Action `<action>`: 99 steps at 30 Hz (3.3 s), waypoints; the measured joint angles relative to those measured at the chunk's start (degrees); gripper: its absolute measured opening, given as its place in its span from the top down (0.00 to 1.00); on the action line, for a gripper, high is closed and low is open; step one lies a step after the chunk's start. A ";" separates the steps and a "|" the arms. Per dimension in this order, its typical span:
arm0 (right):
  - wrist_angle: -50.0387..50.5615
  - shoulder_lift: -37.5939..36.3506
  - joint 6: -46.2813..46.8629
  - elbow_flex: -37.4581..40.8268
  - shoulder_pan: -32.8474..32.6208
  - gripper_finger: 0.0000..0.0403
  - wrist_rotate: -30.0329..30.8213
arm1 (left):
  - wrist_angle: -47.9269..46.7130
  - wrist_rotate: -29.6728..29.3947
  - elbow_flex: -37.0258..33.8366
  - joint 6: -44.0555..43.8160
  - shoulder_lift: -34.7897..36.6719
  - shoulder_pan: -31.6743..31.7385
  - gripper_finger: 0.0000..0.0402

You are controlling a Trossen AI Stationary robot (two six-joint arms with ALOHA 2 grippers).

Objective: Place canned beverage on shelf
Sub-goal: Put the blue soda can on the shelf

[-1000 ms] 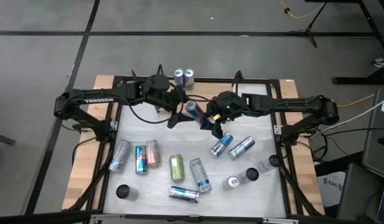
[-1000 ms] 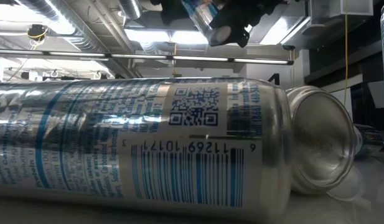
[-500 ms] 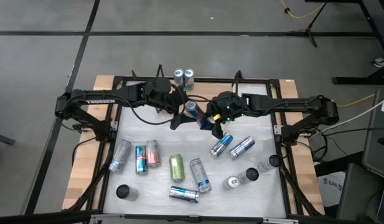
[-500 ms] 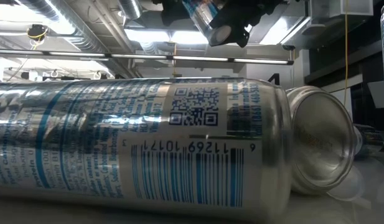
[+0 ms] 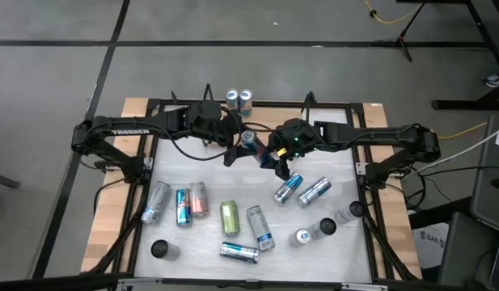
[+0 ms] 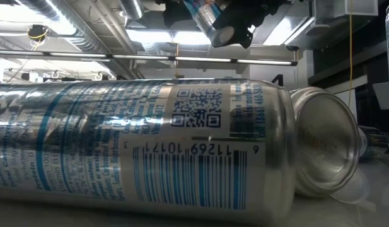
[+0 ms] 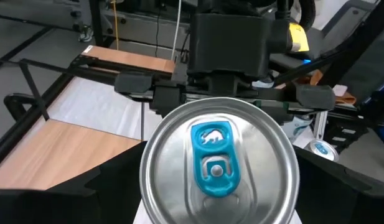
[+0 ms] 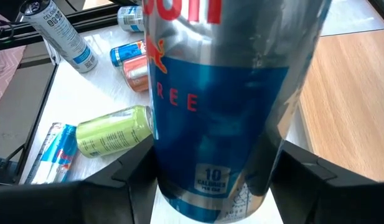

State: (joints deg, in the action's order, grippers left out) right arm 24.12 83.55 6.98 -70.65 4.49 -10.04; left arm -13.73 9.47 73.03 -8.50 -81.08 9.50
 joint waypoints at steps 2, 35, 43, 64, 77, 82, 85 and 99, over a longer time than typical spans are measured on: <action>0.02 0.00 0.02 0.00 0.00 0.41 0.00 | 0.38 -0.41 0.00 0.04 0.00 0.00 0.17; 4.75 -3.69 -0.94 -1.47 0.07 0.33 0.84 | -0.97 -2.40 0.00 0.12 0.40 0.88 0.46; 8.57 -8.00 -1.46 -2.21 0.02 0.33 6.36 | -7.48 -1.14 -0.07 4.03 4.38 5.42 0.45; -1.78 -5.44 -0.59 -2.12 0.02 0.33 6.46 | -18.89 6.71 0.00 30.40 9.90 31.33 0.45; -4.11 -4.42 1.88 -2.10 0.02 0.33 6.45 | -21.11 8.68 0.00 39.36 6.53 40.33 0.45; -4.15 -4.11 1.88 -2.10 0.02 0.33 6.45 | -21.11 8.92 0.00 41.57 2.67 41.18 0.45; -4.04 -4.13 1.90 -2.10 0.03 0.33 6.45 | -20.91 8.92 0.00 42.80 0.64 41.52 0.45; -3.76 -4.13 1.79 -2.10 0.04 0.33 6.43 | -18.36 8.83 0.00 46.74 -8.24 41.62 0.45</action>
State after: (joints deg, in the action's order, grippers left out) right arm 20.36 79.42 8.78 -72.75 4.53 -3.62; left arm -32.09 18.31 73.03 38.24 -89.32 51.11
